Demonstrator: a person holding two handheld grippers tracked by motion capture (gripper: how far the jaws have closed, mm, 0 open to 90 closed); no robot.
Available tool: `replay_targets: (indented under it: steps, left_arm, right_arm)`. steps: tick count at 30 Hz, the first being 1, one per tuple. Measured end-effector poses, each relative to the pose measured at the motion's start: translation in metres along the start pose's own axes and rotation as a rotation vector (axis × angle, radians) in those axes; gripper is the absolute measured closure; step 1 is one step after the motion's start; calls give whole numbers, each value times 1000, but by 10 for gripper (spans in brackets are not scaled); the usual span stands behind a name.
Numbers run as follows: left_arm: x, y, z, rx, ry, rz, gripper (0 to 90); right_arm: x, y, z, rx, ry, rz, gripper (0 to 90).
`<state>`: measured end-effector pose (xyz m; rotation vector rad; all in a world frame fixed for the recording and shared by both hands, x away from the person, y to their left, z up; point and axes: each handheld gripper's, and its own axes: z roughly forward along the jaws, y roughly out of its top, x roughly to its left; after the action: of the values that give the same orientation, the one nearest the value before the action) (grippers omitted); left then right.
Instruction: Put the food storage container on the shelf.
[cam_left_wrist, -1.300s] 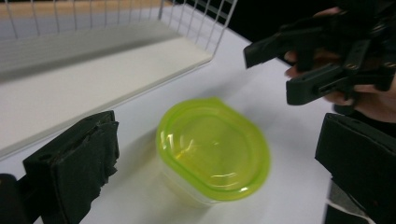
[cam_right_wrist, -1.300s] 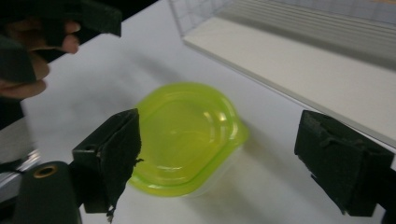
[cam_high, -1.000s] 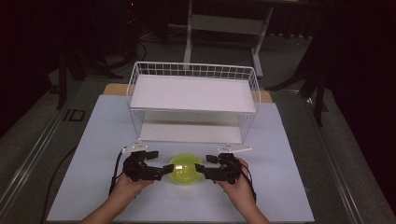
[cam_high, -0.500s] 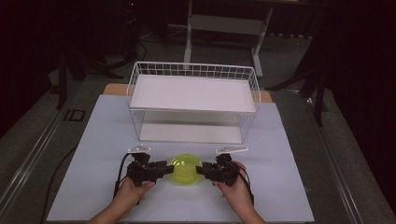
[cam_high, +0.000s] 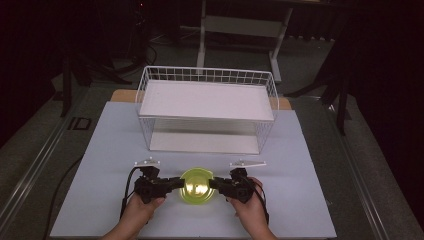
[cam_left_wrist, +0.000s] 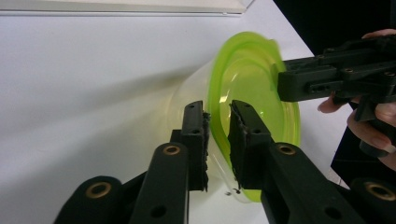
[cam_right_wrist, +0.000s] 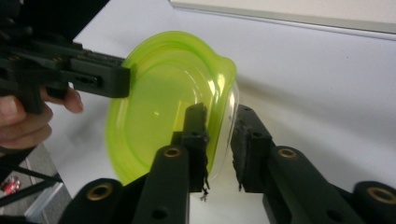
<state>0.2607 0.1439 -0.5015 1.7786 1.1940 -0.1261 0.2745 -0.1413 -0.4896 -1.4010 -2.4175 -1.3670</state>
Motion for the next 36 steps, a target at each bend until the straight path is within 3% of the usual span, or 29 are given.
replay_targets:
  steps: [2, 4, 7, 11, 20, 25, 29, 36]
  left_arm:
    - [-1, 0, 0, 2, 7, 3, 802]
    - [0, 0, -1, -10, 2, -14, 808]
    - [-1, 4, -2, -38, -8, -16, 811]
    - [-4, 16, -3, -56, -10, -1, 812]
    - [-8, 51, 5, -91, 6, 67, 812]
    - [-6, 64, 15, -99, 23, 79, 812]
    - [-3, 67, 19, -104, 26, 74, 811]
    - [17, 78, 35, -132, 4, 24, 809]
  right_arm:
    - [3, 0, -2, -12, -9, 18, 804]
    - [7, 1, -3, -16, -31, -14, 806]
    - [9, 2, -6, -36, -33, -2, 807]
    - [9, 9, -11, -74, -54, -19, 807]
    - [-2, 26, -17, -164, -84, 17, 805]
    - [-14, 32, -14, -199, -101, 28, 804]
    - [-21, 36, -11, -210, -98, 32, 804]
    - [-33, 48, -1, -217, -119, 64, 804]
